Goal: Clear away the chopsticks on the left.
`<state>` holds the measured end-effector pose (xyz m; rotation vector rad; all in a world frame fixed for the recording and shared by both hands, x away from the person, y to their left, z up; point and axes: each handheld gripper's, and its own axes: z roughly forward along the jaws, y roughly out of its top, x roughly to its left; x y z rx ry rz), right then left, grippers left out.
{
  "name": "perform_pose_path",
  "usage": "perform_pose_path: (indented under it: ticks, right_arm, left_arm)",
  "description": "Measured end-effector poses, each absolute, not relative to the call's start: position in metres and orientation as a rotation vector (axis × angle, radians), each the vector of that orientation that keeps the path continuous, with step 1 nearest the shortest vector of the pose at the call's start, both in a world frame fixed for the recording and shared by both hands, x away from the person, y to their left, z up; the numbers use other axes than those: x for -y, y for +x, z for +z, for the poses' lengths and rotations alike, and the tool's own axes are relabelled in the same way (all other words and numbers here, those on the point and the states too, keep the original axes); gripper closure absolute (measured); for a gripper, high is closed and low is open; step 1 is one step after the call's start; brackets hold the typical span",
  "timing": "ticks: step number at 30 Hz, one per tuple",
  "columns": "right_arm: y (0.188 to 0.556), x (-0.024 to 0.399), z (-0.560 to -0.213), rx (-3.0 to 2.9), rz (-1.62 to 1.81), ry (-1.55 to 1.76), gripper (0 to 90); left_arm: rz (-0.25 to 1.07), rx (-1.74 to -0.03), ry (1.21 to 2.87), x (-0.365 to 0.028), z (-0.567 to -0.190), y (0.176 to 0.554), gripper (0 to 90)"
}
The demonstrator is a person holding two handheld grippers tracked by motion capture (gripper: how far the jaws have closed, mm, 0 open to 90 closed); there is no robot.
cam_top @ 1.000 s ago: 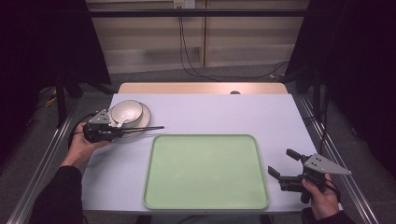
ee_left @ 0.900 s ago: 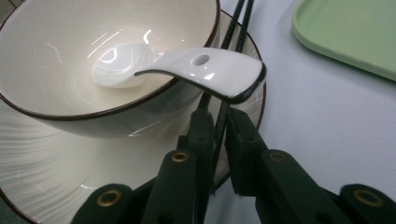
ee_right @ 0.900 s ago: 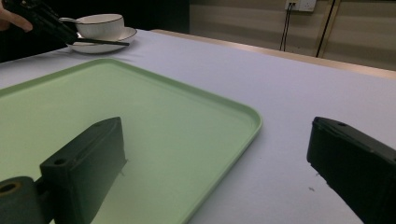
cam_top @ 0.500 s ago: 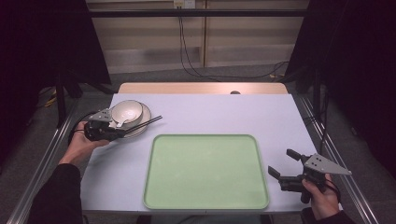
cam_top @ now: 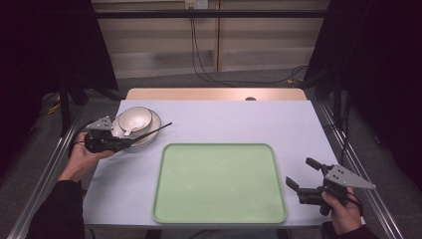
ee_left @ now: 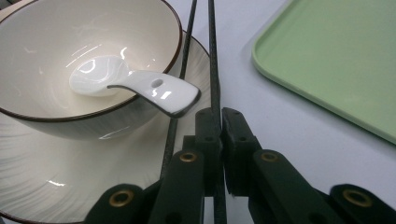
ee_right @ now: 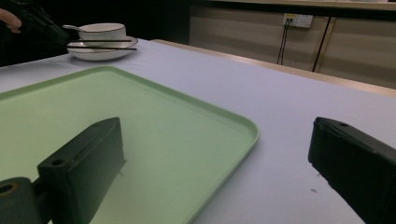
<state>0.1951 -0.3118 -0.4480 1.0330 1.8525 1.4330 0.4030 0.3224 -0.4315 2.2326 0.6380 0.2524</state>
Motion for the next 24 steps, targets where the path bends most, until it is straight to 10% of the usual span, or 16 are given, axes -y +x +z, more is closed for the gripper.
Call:
perform_pose_path:
  ticks: [24]
  right_arm:
    - [0.195, 0.311, -0.449, -1.850, 1.432, 1.016, 3.6]
  left_arm:
    - [0.275, -0.766, 2.087, -0.322, -0.401, 0.338, 86.0]
